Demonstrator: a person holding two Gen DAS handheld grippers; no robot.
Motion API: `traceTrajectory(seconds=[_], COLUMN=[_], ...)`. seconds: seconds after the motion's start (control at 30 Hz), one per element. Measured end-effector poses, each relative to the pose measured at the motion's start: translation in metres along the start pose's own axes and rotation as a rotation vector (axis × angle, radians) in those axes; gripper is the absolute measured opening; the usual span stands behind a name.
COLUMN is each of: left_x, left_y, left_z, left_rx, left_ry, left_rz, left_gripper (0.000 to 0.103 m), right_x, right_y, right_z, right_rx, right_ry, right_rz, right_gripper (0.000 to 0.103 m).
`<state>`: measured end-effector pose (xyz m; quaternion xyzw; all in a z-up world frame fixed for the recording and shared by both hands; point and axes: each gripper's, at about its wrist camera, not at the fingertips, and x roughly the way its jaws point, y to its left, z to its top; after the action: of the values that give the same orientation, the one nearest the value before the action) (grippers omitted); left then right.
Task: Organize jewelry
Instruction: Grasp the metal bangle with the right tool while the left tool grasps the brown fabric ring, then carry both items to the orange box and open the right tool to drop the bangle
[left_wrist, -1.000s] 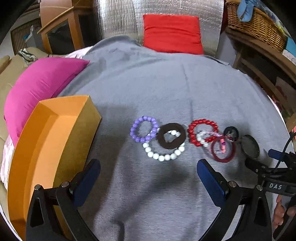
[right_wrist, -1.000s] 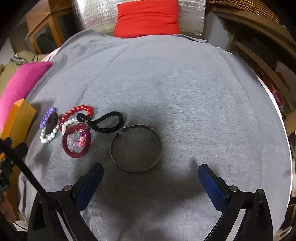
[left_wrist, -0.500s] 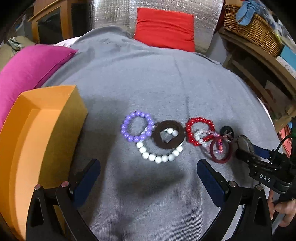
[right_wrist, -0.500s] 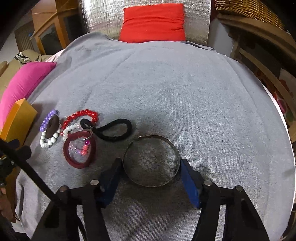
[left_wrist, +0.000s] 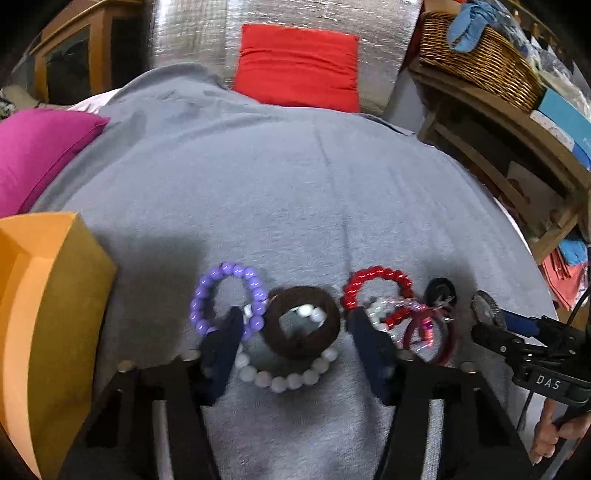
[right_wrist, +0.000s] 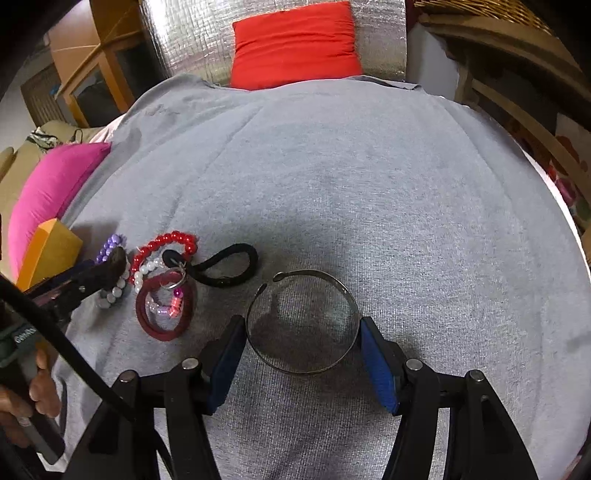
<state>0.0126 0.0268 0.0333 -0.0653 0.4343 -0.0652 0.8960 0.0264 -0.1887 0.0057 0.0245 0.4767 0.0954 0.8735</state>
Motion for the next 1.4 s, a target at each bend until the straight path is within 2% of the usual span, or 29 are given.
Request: traceTrajectory(seconds=[0.2, 0.3, 0.33, 0.47, 0.57, 0.77, 0.83, 0.97, 1.07, 1.2, 1.27, 1.4], left_x=[0.011, 0.011, 0.01, 0.001, -0.019, -0.082, -0.11, -0.144, -0.162, -0.186, -0.19, -0.18], left_y=[-0.007, -0.008, -0.007, -0.008, -0.005, 0.004, 0.008, 0.025, 0.047, 0.092, 0.114, 0.165], left_z=[0.0, -0.001, -0.002, -0.002, -0.002, -0.002, -0.007, -0.019, -0.024, -0.029, -0.034, -0.043], left_rx=[0.032, 0.039, 0.039, 0.043, 0.024, -0.046, -0.063, -0.131, -0.2, -0.295, -0.344, -0.462], left_ry=[0.01, 0.005, 0.005, -0.025, -0.08, -0.218, -0.286, -0.349, -0.374, -0.416, -0.415, -0.376], left_rz=[-0.01, -0.027, -0.041, -0.029, -0.039, -0.035, -0.006, 0.079, 0.124, 0.227, 0.268, 0.301], left_gripper=[0.034, 0.017, 0.006, 0.006, 0.006, 0.006, 0.006, 0.006, 0.006, 0.006, 0.006, 0.006], right_x=[-0.006, -0.01, -0.012, -0.018, -0.026, -0.044, -0.049, -0.055, -0.057, -0.058, -0.056, -0.05], right_y=[0.004, 0.004, 0.003, -0.001, 0.001, 0.021, 0.033, 0.065, 0.09, 0.129, 0.152, 0.207], right_z=[0.001, 0.003, 0.003, 0.003, 0.003, 0.007, 0.008, 0.005, 0.001, -0.004, -0.005, 0.003], right_rx=[0.015, 0.026, 0.035, 0.057, 0.055, 0.036, 0.013, -0.043, -0.08, -0.133, -0.172, -0.254], right_ry=[-0.011, -0.025, -0.031, -0.046, -0.073, -0.151, -0.173, -0.197, -0.201, -0.195, -0.187, -0.139], right_rz=[0.008, 0.004, 0.004, 0.008, 0.017, 0.09, 0.12, 0.174, 0.217, 0.274, 0.293, 0.334], right_gripper=[0.065, 0.065, 0.065, 0.065, 0.065, 0.065, 0.065, 0.065, 0.065, 0.065, 0.065, 0.065])
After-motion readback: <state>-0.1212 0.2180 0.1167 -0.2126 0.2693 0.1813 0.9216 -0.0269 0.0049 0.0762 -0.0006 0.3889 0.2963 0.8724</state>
